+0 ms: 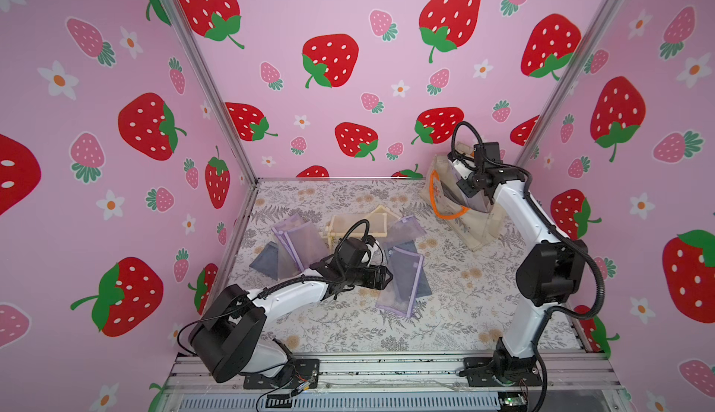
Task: Put the pencil pouch into the canvas bag
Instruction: Place the pencil pouch in the canvas bag.
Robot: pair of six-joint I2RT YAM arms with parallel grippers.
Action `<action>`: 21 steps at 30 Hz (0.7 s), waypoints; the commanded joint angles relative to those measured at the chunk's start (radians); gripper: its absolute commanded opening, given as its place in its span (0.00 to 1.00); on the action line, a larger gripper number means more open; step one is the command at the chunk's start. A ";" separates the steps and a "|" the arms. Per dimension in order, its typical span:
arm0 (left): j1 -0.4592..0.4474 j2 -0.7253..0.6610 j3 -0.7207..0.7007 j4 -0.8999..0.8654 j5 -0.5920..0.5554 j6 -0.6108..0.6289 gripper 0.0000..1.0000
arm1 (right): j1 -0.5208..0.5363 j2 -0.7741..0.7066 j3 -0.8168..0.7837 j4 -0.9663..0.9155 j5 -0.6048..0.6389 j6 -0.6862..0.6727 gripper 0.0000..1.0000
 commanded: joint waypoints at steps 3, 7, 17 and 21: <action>0.003 -0.028 -0.019 0.028 0.022 0.003 0.84 | -0.007 0.038 -0.005 0.003 -0.002 -0.005 0.00; 0.003 -0.037 -0.033 0.031 0.018 0.000 0.84 | -0.008 0.061 -0.008 0.001 -0.025 0.014 0.00; 0.009 -0.026 -0.041 0.051 0.022 -0.006 0.84 | -0.003 0.128 0.062 -0.035 -0.117 0.145 0.00; 0.009 -0.016 -0.045 0.062 0.025 -0.009 0.84 | 0.000 0.156 0.104 -0.047 -0.151 0.236 0.00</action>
